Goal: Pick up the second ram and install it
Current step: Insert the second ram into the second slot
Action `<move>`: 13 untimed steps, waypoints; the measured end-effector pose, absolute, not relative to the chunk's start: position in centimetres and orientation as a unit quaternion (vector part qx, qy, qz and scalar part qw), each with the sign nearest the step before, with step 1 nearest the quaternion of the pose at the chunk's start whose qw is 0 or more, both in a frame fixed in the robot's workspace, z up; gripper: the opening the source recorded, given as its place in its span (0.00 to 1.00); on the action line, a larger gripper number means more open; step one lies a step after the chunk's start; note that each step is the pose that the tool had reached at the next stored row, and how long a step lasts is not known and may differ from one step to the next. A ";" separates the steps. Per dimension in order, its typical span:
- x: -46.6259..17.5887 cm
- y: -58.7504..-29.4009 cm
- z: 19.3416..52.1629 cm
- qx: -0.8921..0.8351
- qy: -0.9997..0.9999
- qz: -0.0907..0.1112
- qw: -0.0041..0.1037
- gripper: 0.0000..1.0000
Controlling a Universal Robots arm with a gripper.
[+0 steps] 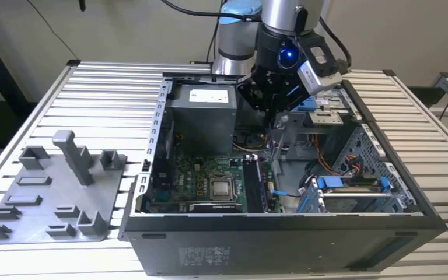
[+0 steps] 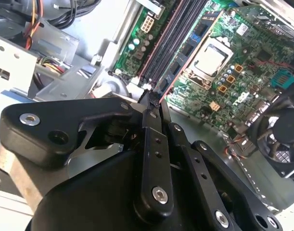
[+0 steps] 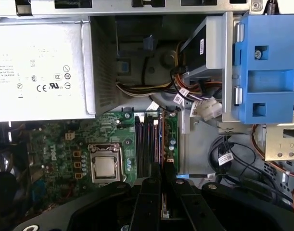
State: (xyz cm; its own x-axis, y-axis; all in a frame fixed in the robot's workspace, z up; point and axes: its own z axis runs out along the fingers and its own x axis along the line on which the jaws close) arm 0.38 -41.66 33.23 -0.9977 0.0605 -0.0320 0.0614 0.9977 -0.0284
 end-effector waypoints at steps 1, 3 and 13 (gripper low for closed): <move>0.4 -41.7 33.2 0.030 0.999 -0.015 0.016 0.14; 0.4 -41.7 33.1 0.030 0.999 -0.015 0.016 0.14; 0.4 -41.7 32.5 0.029 0.999 -0.015 0.016 0.14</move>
